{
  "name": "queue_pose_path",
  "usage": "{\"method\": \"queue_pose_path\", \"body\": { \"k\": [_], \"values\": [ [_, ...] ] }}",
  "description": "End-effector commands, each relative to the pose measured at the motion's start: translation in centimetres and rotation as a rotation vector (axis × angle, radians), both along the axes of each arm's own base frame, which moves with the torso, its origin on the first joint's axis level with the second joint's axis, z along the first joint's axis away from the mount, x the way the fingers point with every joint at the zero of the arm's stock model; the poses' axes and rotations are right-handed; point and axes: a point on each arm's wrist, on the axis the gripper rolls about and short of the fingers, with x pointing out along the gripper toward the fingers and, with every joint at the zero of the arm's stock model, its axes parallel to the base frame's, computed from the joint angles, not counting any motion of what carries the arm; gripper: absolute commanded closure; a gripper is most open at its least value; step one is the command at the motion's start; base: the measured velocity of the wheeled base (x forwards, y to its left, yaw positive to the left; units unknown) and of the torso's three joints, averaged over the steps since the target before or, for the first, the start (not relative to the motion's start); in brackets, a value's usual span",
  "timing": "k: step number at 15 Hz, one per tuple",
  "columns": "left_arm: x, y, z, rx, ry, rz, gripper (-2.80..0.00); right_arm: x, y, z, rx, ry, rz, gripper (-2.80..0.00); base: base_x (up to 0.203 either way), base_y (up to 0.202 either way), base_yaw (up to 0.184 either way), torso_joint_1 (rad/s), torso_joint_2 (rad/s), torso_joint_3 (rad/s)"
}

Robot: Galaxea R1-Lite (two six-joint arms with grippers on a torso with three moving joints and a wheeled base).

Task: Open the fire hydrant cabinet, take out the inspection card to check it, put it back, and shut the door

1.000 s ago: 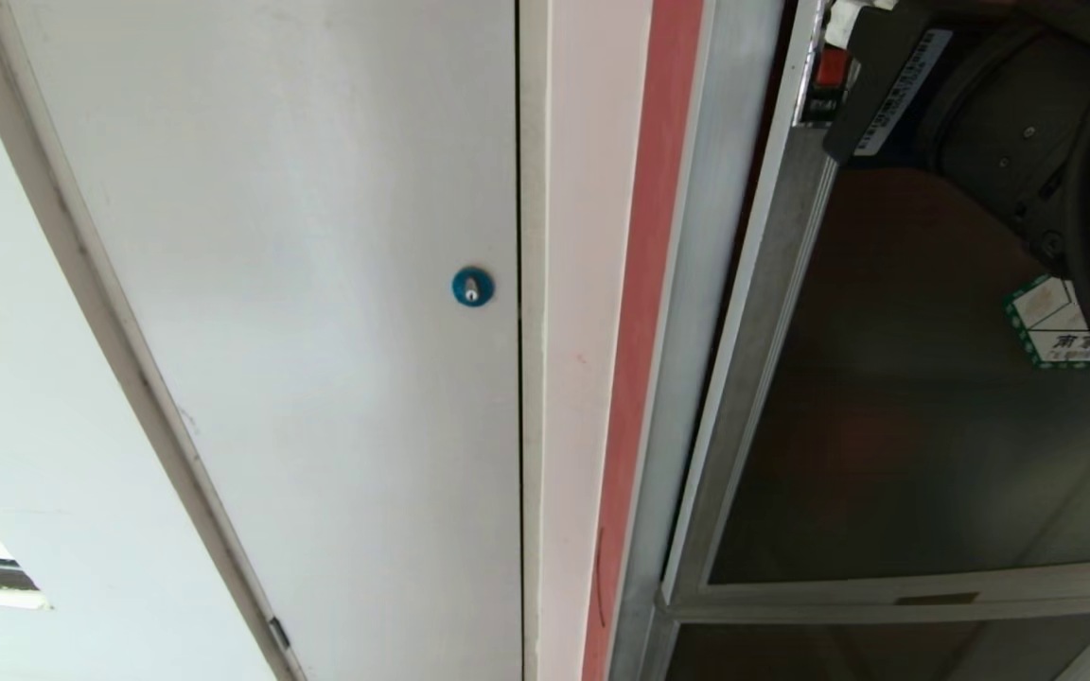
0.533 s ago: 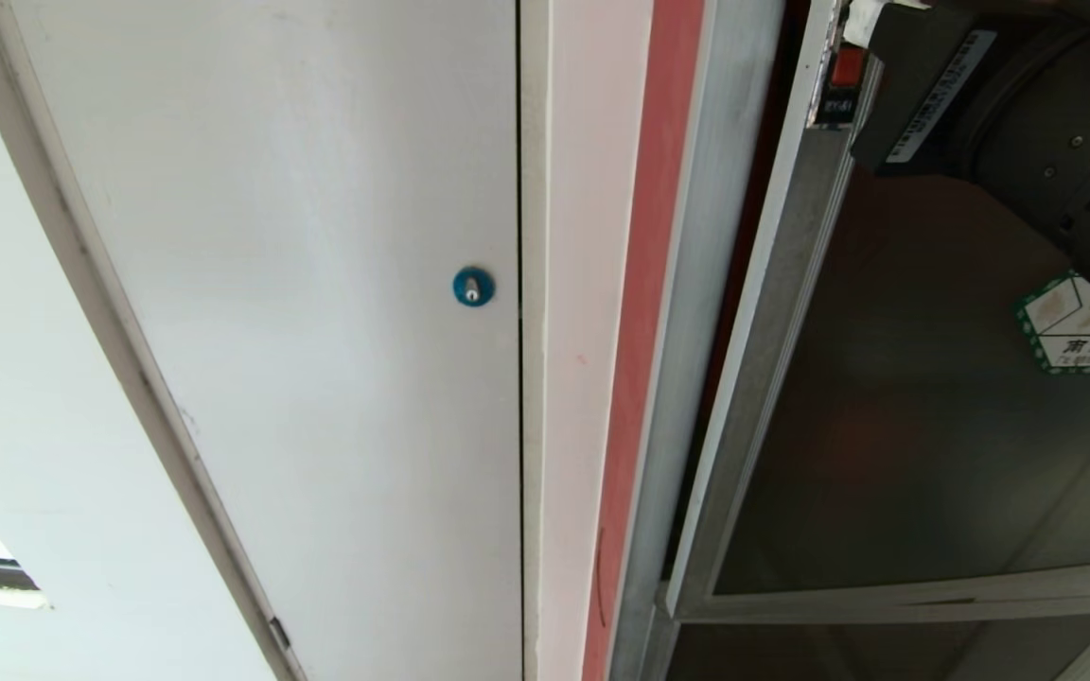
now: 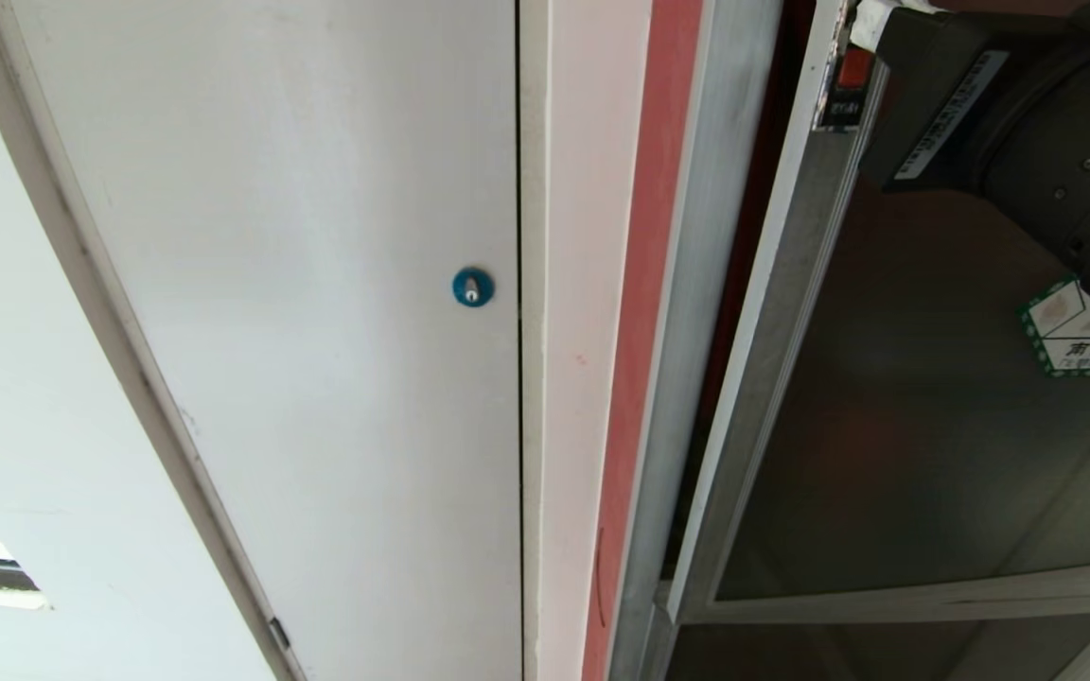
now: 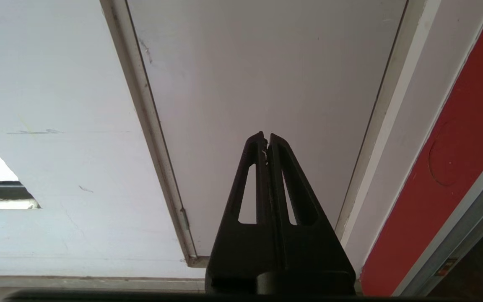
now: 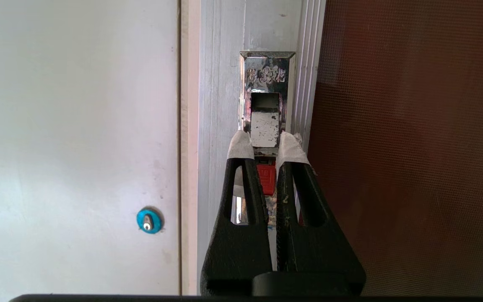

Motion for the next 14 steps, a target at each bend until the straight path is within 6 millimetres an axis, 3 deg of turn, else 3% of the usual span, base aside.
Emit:
{"method": "queue_pose_path", "body": {
  "k": [1, 2, 3, 14],
  "values": [
    [0.1, 0.0, -0.4, 0.000, 0.015, 0.000, 0.00, -0.1, 0.2, -0.2, -0.007, 0.009, 0.006, 0.00, 0.000, 0.000, 0.000, 0.000, 0.00, 0.000],
    [0.1, 0.0, -0.4, 0.000, 0.015, 0.000, 0.00, -0.2, 0.3, -0.2, -0.008, 0.009, 0.007, 0.00, 0.000, 0.000, 0.000, 0.000, 0.00, 0.000],
    [0.1, 0.0, -0.4, 0.000, 0.015, 0.000, 0.00, -0.2, 0.3, -0.2, -0.009, 0.010, 0.007, -2.80, 0.000, 0.000, 0.000, 0.000, 0.00, 0.000],
    [0.1, 0.0, -0.3, 0.000, 0.013, 0.000, 0.00, -1.2, -0.1, -1.1, -0.029, 0.022, 0.032, -2.80, 0.000, 0.000, 0.000, 0.000, 0.00, 0.000]
  ]
}}
